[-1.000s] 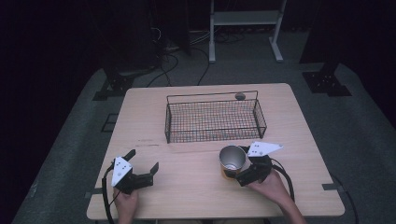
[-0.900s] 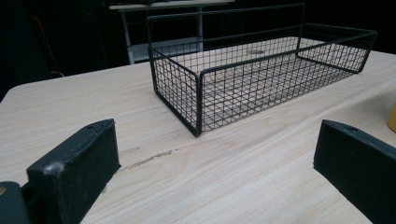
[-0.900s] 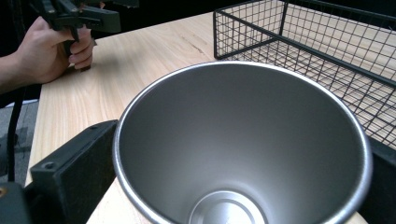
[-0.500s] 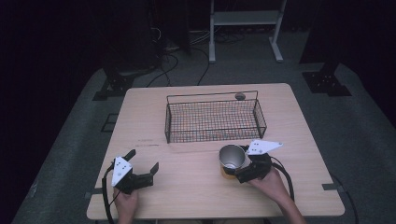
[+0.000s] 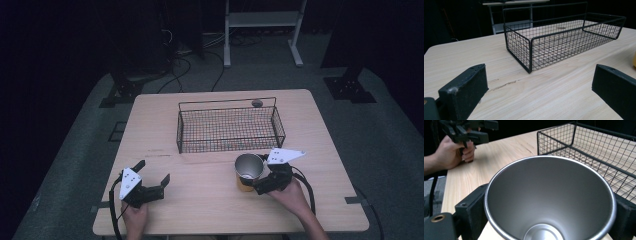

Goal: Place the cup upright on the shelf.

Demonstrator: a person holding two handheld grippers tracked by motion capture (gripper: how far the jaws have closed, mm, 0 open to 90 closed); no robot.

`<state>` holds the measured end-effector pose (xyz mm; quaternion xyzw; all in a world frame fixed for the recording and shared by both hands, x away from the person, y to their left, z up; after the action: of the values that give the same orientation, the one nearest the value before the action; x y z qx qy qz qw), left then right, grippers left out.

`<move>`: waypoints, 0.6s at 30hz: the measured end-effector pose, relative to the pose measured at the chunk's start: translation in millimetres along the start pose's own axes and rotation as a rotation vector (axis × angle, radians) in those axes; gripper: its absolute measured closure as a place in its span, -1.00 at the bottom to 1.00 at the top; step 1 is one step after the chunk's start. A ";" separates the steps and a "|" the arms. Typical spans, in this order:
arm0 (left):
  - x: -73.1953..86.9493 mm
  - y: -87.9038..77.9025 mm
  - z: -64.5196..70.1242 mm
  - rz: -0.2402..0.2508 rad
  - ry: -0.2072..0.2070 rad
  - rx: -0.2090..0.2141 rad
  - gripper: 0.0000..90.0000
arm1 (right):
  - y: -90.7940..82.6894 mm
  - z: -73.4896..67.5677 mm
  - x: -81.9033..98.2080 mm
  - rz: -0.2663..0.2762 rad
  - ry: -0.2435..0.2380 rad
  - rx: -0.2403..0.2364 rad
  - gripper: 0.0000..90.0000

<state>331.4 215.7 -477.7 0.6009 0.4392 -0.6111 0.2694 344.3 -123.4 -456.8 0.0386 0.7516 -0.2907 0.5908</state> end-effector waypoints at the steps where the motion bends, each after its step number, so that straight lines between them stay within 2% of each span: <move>1: 0.0 0.0 0.0 0.000 0.000 0.000 -1.00 | 0.0 0.0 0.0 0.000 0.000 0.000 -0.81; 7: 0.0 -0.1 -0.2 0.001 -0.001 0.001 -1.00 | -9.2 0.8 -8.5 0.003 0.013 -0.015 -0.81; 18: 0.1 0.2 0.0 -0.002 0.000 -0.001 -1.00 | -23.3 11.0 -25.7 -0.017 0.020 -0.040 -0.81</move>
<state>331.6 215.7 -477.9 0.6005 0.4402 -0.6109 0.2692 352.1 -140.7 -425.7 0.0235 0.7635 -0.2803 0.5813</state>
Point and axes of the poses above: each handheld gripper's, and its own axes: y roughly forward along the jaws, x roughly out of its underside, z roughly to its right, the point moved 7 cm from there along y, roughly forward along the jaws, and after that the axes turned 3 degrees about y, right-handed, at the moved point
